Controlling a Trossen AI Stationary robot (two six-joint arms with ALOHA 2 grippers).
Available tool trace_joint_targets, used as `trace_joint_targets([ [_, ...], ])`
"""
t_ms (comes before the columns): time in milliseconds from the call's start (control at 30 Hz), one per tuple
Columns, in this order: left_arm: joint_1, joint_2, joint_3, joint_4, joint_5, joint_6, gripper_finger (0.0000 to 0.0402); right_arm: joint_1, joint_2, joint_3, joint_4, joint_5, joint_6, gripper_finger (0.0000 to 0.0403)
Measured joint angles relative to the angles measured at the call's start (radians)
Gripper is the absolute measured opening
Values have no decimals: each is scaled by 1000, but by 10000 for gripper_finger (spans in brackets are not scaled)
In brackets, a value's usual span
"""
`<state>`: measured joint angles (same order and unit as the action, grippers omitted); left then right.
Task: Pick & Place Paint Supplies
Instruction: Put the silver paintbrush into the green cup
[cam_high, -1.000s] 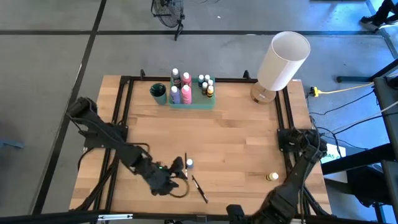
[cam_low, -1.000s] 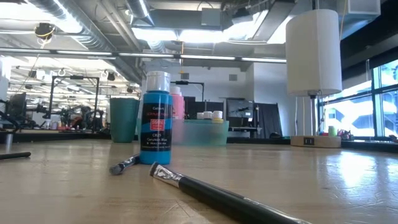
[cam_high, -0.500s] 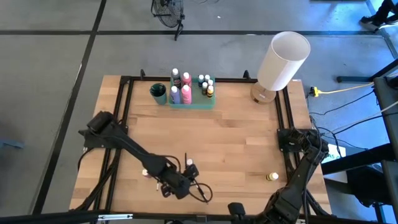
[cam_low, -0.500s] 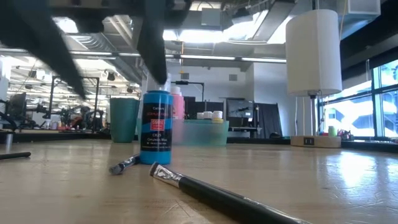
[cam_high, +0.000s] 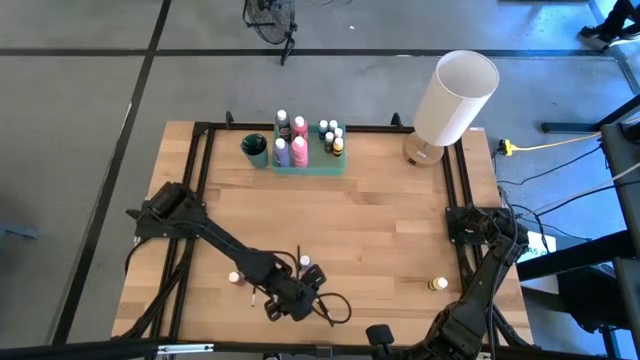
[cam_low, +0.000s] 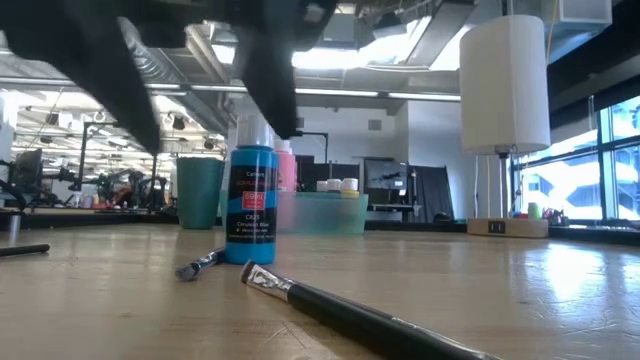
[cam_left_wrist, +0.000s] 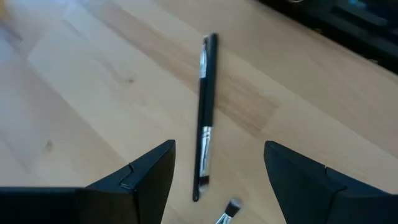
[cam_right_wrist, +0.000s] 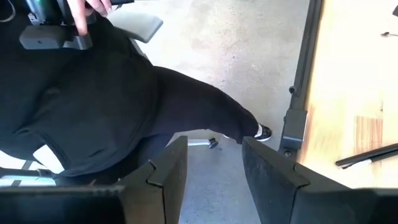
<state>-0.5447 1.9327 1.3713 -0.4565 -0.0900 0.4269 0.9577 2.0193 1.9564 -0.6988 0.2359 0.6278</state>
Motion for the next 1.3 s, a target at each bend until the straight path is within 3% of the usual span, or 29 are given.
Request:
trace_joint_targets([
  [333,-16,-4,-7,31,-3,-226,242,12,0,0,5,27,18,157],
  [567,-57,-2,-7,55,-159,-55,242,14,2,0,9,60,19,157],
  [733,-23,4,-7,43,-61,-73,242,14,2,0,8,78,17,157],
  [1033,10,90,13,21,-31,-20,242,9,3,0,7,89,11,157],
  [1300,29,95,21,-9,-23,-74,242,11,4,0,7,89,11,157],
])
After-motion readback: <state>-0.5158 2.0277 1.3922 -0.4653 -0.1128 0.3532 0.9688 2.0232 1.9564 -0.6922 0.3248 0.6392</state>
